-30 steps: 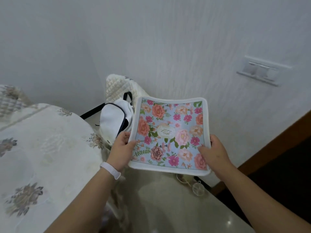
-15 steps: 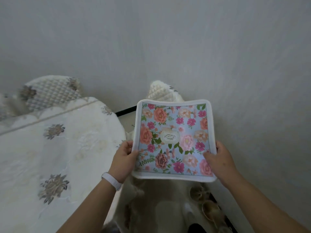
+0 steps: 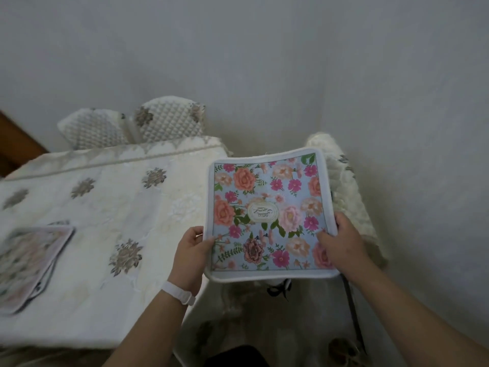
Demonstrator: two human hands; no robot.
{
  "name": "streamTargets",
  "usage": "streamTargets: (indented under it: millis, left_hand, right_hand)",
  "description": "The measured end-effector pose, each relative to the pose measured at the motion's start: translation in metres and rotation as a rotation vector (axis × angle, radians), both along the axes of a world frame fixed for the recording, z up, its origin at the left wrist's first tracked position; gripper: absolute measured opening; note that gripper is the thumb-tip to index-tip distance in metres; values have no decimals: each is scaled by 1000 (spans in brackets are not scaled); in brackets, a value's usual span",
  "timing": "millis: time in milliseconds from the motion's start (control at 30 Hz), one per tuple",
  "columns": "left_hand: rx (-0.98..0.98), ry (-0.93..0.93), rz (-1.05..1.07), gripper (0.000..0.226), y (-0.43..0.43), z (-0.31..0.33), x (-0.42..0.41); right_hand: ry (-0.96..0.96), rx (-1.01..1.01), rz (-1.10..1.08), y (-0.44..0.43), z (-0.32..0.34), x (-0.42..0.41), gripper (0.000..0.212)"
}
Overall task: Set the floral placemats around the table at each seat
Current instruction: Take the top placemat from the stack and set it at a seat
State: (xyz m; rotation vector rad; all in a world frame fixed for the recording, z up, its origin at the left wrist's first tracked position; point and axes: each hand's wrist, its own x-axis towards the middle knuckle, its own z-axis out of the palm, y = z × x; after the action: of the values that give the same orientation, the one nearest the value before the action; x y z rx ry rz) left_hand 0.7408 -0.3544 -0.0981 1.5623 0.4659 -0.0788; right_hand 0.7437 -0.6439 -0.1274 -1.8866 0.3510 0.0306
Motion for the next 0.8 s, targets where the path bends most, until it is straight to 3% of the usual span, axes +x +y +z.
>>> streamTargets:
  millis: [333, 800]
  left_hand:
    - [-20, 9, 291, 4, 60, -18, 5]
    - [9, 104, 421, 13, 161, -79, 75]
  right_hand:
    - [2, -12, 312, 70, -9, 90, 23]
    - [170, -91, 476, 191, -32, 213, 22]
